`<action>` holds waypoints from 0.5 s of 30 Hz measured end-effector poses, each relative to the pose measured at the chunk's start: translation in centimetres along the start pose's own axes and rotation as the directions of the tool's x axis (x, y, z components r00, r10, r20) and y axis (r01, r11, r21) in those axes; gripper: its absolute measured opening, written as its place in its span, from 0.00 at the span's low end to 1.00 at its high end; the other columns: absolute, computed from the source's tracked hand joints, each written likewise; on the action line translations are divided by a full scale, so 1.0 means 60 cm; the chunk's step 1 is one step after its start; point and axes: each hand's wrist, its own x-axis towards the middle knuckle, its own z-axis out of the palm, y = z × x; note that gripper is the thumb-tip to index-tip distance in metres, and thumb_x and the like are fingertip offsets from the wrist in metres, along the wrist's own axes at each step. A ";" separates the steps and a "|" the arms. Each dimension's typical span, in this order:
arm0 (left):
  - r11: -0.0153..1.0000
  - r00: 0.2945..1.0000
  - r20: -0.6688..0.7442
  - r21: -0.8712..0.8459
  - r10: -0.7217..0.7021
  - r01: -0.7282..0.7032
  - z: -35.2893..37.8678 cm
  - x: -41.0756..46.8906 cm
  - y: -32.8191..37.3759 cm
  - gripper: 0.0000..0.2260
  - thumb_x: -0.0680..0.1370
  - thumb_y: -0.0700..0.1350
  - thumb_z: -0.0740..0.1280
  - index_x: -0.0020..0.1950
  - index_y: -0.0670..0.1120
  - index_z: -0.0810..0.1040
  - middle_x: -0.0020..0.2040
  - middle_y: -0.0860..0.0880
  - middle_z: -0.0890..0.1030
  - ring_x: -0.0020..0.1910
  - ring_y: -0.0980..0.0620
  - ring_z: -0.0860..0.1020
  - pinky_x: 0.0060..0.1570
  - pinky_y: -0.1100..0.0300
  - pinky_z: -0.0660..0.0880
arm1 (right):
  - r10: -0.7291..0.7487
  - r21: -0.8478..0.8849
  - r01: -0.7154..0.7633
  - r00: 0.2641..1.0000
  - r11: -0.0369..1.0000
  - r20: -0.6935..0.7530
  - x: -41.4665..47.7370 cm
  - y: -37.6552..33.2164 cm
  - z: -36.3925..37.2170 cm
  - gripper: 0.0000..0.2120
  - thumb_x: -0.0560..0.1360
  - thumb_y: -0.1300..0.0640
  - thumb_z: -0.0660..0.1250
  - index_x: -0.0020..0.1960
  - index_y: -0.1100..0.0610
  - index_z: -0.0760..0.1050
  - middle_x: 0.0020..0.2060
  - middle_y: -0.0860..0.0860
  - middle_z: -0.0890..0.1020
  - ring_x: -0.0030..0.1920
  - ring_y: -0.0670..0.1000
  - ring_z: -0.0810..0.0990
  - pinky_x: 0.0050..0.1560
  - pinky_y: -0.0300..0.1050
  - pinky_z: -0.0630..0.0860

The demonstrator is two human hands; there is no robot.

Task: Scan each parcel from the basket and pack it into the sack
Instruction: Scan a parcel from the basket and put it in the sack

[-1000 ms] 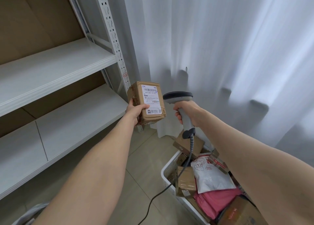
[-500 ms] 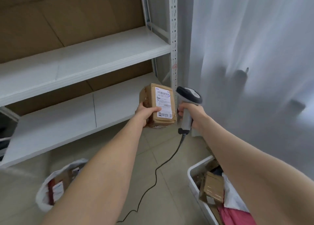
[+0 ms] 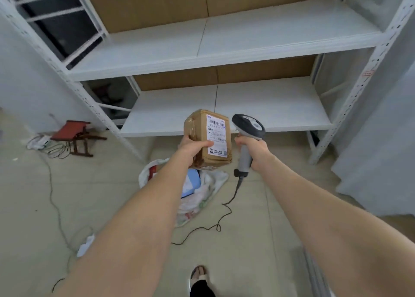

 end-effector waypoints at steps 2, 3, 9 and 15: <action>1.000 1.000 -0.020 -0.009 -0.015 0.015 -0.058 0.031 -0.020 0.33 0.65 0.42 0.79 0.67 0.50 0.70 0.59 0.48 0.80 0.55 0.46 0.79 0.55 0.45 0.77 | 0.006 -0.005 -0.006 1.000 1.000 0.018 0.019 0.028 0.063 0.08 0.70 0.67 0.72 0.38 0.58 0.77 0.30 0.51 0.77 0.25 0.47 0.75 0.32 0.43 0.73; 1.000 0.999 -0.025 -0.016 -0.026 0.026 -0.087 0.052 -0.032 0.33 0.65 0.42 0.79 0.67 0.50 0.70 0.59 0.48 0.80 0.54 0.46 0.79 0.54 0.45 0.77 | 0.012 -0.010 -0.011 1.000 1.000 0.021 0.031 0.044 0.096 0.08 0.71 0.67 0.71 0.37 0.58 0.77 0.31 0.51 0.77 0.27 0.48 0.75 0.35 0.44 0.73; 0.994 0.994 0.003 -0.013 -0.105 0.105 -0.251 0.232 -0.107 0.30 0.63 0.42 0.80 0.62 0.50 0.73 0.55 0.47 0.81 0.50 0.47 0.80 0.50 0.46 0.79 | 0.063 -0.029 -0.064 0.997 0.998 -0.044 0.142 0.147 0.301 0.06 0.71 0.68 0.71 0.44 0.59 0.78 0.34 0.52 0.76 0.34 0.49 0.73 0.46 0.49 0.72; 0.967 0.973 -0.009 0.103 -0.232 0.232 -0.356 0.417 -0.205 0.39 0.60 0.46 0.81 0.67 0.49 0.69 0.60 0.45 0.79 0.57 0.43 0.78 0.58 0.43 0.75 | 0.138 0.033 -0.136 0.986 0.990 -0.092 0.263 0.269 0.452 0.08 0.68 0.67 0.74 0.40 0.56 0.78 0.37 0.53 0.81 0.46 0.58 0.79 0.57 0.58 0.77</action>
